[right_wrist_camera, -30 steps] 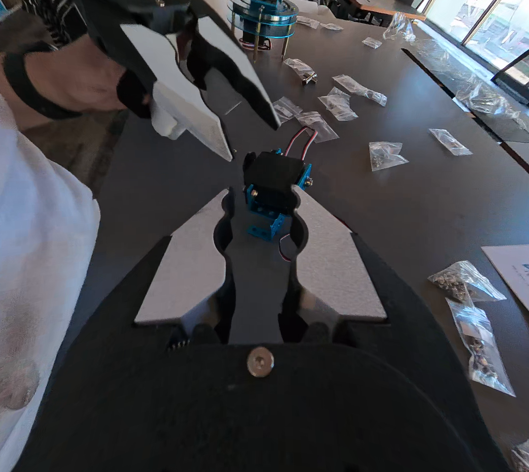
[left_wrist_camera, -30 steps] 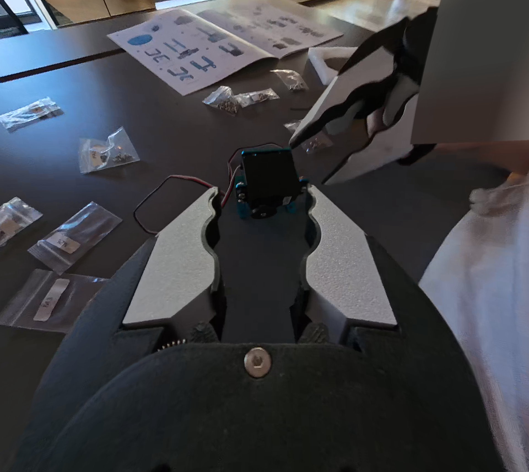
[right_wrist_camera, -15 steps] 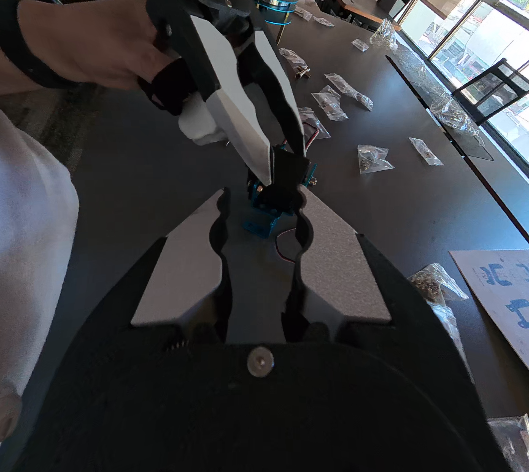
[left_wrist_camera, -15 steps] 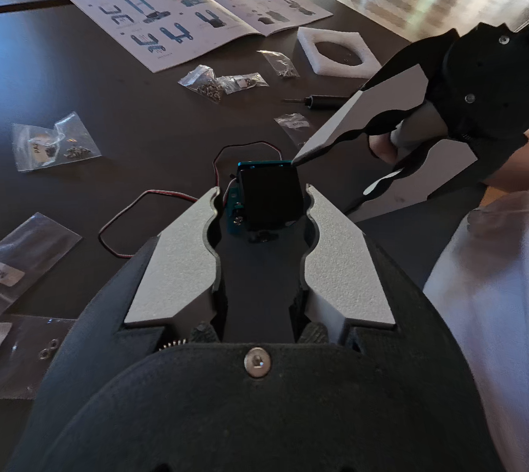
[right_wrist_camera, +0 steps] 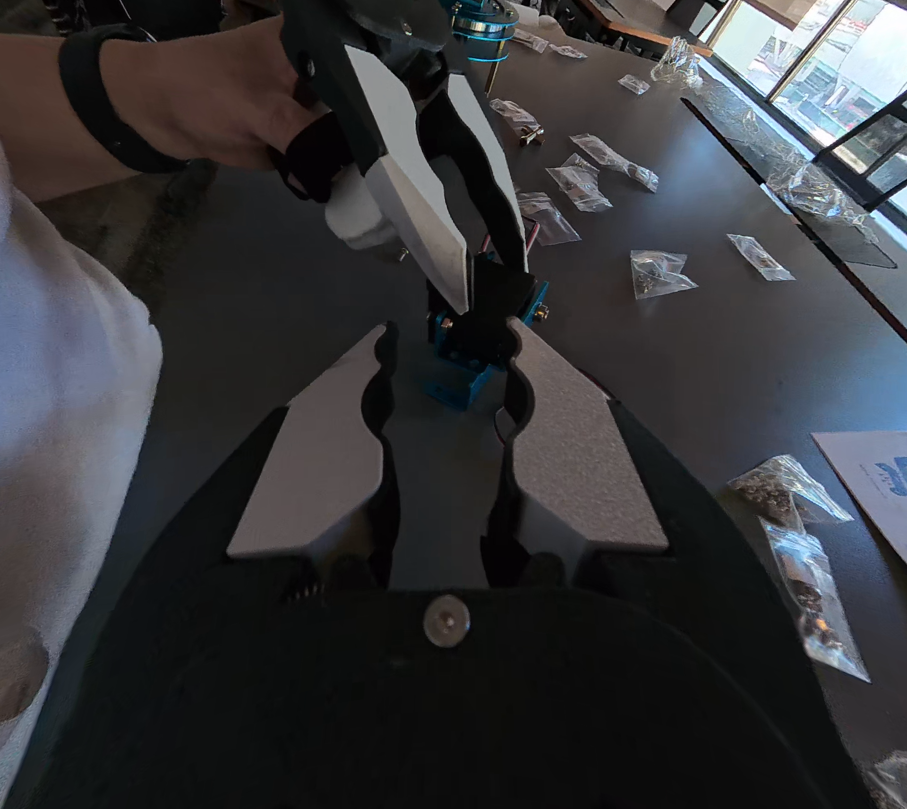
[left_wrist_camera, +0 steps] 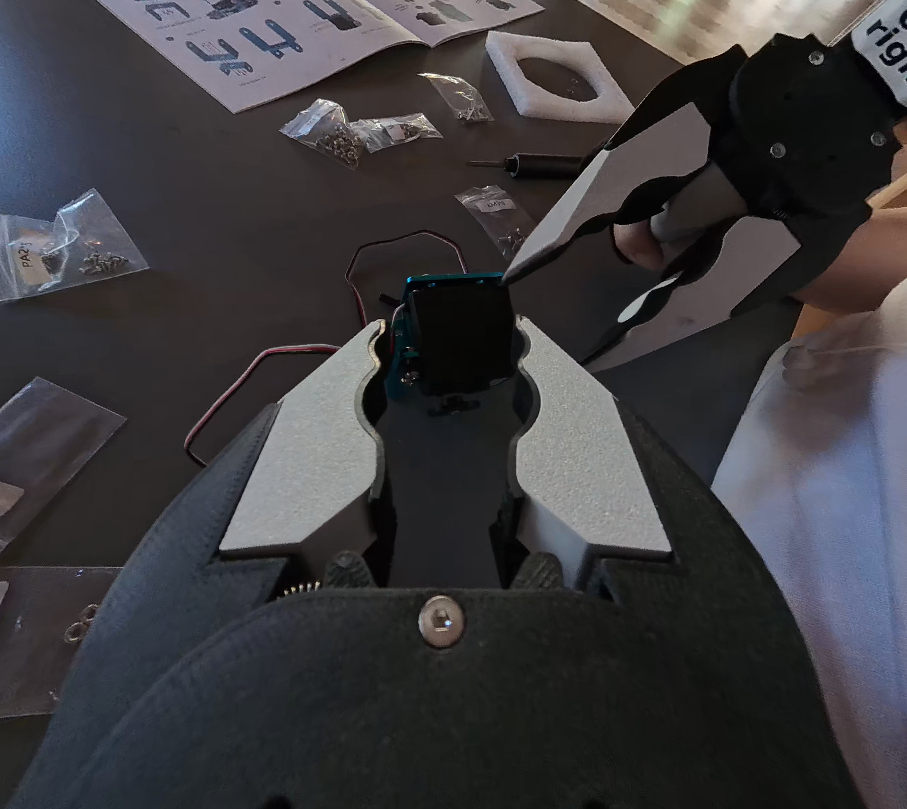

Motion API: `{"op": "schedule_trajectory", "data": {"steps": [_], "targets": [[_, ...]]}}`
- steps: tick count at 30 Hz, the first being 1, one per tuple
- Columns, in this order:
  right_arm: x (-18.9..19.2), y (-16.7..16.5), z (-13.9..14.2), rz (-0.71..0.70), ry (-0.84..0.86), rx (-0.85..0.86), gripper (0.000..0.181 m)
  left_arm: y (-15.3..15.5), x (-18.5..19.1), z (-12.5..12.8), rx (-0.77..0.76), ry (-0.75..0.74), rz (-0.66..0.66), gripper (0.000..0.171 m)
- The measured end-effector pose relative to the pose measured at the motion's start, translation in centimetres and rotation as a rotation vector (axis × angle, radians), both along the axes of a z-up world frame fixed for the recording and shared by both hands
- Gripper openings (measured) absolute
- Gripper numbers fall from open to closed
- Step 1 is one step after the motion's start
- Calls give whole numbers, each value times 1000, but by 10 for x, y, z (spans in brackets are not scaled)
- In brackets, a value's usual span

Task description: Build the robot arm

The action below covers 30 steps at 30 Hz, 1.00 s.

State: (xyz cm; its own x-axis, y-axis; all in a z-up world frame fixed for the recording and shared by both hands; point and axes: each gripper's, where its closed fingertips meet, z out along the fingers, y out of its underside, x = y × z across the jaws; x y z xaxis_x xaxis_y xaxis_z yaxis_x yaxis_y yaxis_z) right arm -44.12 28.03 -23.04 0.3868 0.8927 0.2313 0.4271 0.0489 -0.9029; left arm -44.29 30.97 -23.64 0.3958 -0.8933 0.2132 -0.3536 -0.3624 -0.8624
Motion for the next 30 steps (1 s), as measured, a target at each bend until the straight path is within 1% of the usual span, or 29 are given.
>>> {"op": "schedule_trajectory", "data": {"steps": [3,5,8,10,12,17,20,24,30], "targets": [[1,-5,6,13,76,-79,41,0,0,0,0,-4,-1,50],[2,-6,8,16,154,-204,40,0,0,0,1,-3,-1,50],[-1,-10,10,51,299,-436,40,0,0,0,1,-3,-1,50],[-1,-9,12,54,353,-517,42,0,0,0,1,-5,0,50],[0,-6,11,41,362,-551,43,0,1,0,1,-5,1,49],[-6,-12,-6,19,242,-621,49,1,1,0,0,-6,3,49],[-10,-15,-9,21,223,-657,51,1,1,0,2,-5,5,49],[-9,-17,-5,32,245,-689,49,1,1,0,2,-6,6,49],[-5,-18,7,49,290,-709,41,1,1,0,2,-11,10,49]]}}
